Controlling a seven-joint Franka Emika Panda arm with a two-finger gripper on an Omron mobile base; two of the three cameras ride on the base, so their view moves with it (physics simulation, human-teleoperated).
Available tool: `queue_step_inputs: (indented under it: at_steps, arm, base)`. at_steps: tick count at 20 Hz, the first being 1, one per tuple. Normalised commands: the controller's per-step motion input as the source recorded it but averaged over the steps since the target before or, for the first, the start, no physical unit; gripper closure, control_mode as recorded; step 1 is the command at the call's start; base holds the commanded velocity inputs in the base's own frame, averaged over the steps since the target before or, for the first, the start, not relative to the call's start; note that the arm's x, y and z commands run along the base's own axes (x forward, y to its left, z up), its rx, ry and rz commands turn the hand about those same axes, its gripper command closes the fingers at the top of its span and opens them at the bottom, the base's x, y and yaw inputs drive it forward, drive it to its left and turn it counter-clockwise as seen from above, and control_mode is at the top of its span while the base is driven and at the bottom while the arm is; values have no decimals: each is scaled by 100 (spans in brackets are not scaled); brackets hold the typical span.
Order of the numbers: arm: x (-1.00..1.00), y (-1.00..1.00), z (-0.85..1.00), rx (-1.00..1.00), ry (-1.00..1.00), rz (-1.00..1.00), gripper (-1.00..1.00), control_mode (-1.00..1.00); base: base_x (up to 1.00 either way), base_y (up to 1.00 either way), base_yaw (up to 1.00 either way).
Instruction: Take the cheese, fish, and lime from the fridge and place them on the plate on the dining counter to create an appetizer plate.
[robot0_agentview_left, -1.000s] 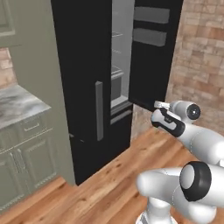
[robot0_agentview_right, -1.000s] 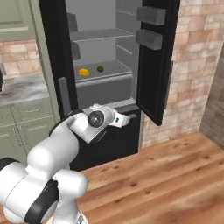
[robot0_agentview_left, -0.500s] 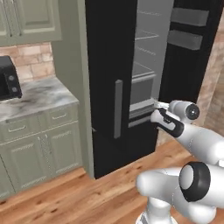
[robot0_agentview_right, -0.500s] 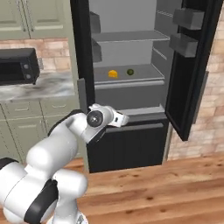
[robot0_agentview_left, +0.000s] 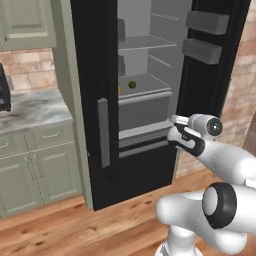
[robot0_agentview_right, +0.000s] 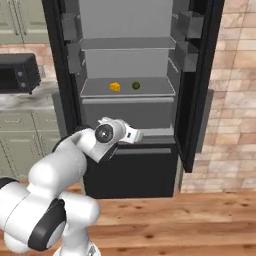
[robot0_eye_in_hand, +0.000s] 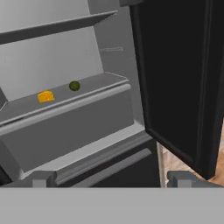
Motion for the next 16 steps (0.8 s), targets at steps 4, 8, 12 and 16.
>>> queue_step_inputs:
  at_steps: [4,8,12,16]
  arm:
    - [0,0,0,0,0,0,-100,100]
    - [0,0,0,0,0,0,-100,100]
    - [0,0,0,0,0,0,-100,100]
    - [0,0,0,0,0,0,-100,100]
  base:
    - [-1,-58,25]
    - [0,-21,33]
    - [10,-15,38]
    - [3,-41,37]
